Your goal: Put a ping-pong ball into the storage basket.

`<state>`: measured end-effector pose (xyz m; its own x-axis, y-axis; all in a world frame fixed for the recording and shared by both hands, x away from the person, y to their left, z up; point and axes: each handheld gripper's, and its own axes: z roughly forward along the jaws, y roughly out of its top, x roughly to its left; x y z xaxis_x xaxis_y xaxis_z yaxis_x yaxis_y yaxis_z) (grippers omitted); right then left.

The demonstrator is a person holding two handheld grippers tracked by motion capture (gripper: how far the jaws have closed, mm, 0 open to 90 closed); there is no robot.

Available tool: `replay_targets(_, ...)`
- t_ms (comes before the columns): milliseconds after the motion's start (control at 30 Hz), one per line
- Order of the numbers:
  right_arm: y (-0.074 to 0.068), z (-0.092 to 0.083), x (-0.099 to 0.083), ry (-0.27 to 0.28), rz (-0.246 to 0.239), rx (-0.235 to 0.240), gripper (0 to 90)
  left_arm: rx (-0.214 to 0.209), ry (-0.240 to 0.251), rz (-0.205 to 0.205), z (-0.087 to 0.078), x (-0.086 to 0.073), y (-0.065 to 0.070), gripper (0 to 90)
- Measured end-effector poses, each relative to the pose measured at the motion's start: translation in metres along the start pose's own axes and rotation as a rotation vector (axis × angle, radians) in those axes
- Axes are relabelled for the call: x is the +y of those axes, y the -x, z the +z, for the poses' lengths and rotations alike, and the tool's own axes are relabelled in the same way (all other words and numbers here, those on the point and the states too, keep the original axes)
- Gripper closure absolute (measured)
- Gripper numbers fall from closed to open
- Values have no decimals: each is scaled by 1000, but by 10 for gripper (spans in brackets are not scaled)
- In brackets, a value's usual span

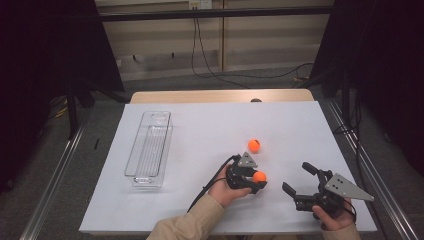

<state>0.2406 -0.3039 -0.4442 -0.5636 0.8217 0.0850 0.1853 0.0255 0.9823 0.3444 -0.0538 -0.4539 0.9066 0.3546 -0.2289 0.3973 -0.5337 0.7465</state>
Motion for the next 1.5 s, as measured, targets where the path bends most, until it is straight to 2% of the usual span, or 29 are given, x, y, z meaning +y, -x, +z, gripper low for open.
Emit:
replay_targets(333,0,0,0,2,0,1,35,-7,-3,-27,-10,0,-2,508)
replay_targets(567,-1,1,0,-1,-7,3,35,-11,0,-30,-17,1,-4,508)
replay_targets(833,0,0,0,-1,-5,1,35,-7,7,-53,-26,1,-7,508)
replay_targets(1500,0,0,0,1,-4,1,35,16,7,-75,-47,-4,-18,508)
